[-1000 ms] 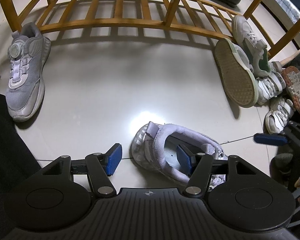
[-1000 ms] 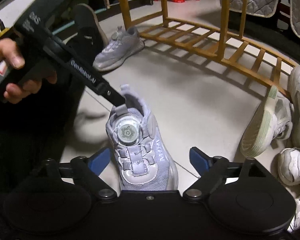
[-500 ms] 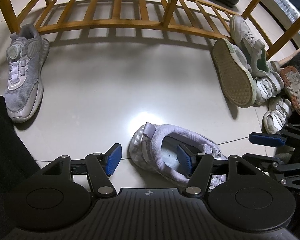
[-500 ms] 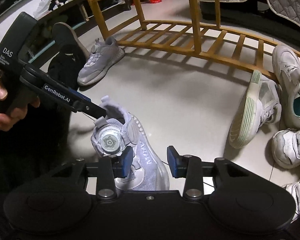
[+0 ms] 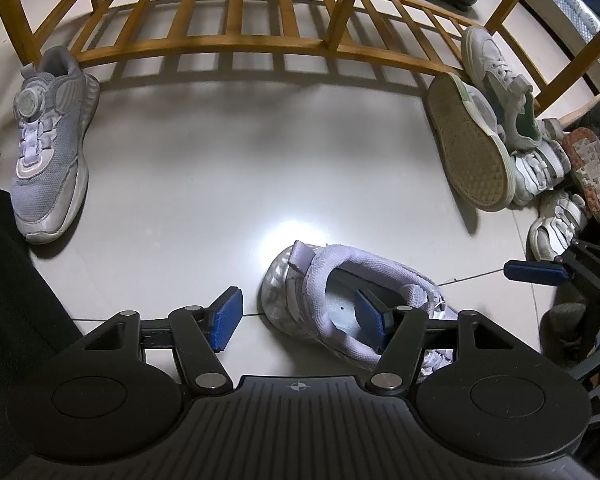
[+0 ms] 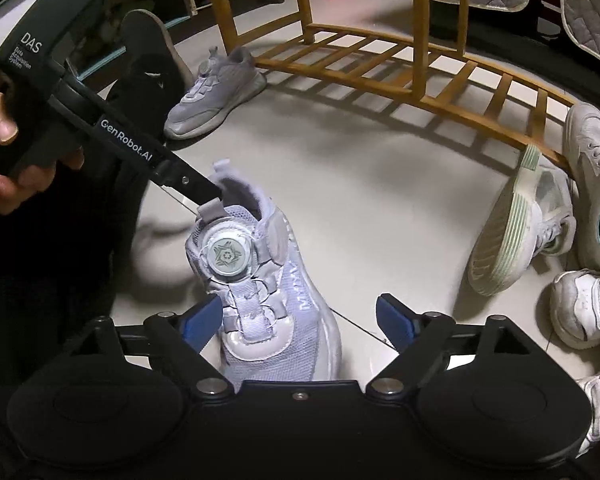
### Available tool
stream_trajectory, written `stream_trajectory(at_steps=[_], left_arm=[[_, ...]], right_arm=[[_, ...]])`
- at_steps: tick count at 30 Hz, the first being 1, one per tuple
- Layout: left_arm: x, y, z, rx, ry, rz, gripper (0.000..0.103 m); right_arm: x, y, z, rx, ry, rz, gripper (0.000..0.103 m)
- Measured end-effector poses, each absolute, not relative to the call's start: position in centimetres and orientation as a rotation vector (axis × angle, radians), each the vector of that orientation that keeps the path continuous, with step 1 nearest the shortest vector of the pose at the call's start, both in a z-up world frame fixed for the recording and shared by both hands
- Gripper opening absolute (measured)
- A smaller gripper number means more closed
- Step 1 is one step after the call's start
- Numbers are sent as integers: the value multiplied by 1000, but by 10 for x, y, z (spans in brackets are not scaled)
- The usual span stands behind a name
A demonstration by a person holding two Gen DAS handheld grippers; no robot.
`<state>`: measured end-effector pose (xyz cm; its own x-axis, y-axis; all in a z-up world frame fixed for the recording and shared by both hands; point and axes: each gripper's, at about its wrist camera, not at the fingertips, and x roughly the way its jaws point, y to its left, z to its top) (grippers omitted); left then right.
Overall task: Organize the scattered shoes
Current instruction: 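Hold the grey sneaker hanging by its heel in the left gripper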
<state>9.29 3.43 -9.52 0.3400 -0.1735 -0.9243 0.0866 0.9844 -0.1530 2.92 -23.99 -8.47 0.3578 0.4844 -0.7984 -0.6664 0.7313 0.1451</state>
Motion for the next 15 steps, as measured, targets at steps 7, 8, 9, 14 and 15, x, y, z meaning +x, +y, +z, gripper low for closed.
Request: stream_trajectory(at_steps=[7,8,9,14,15], left_arm=[[93,35,-94,-83,1210,-169,63],[93,35,-94,-82,1210,-171,63],[93,35,-94,-81,1210,-172,63],[93,33,-96,-80,1213,-175,63],[93,33,-96,-79,1214,-175,63]], right_arm=[[35,-244,-80,-171,957,744,69],[36,-245,-80,-171,954,740,69],[36,-245,-80,-171,955,739,69],[34,-246,-81,-167,954,738,70],[34,-246,-81,-166,953,736,70]])
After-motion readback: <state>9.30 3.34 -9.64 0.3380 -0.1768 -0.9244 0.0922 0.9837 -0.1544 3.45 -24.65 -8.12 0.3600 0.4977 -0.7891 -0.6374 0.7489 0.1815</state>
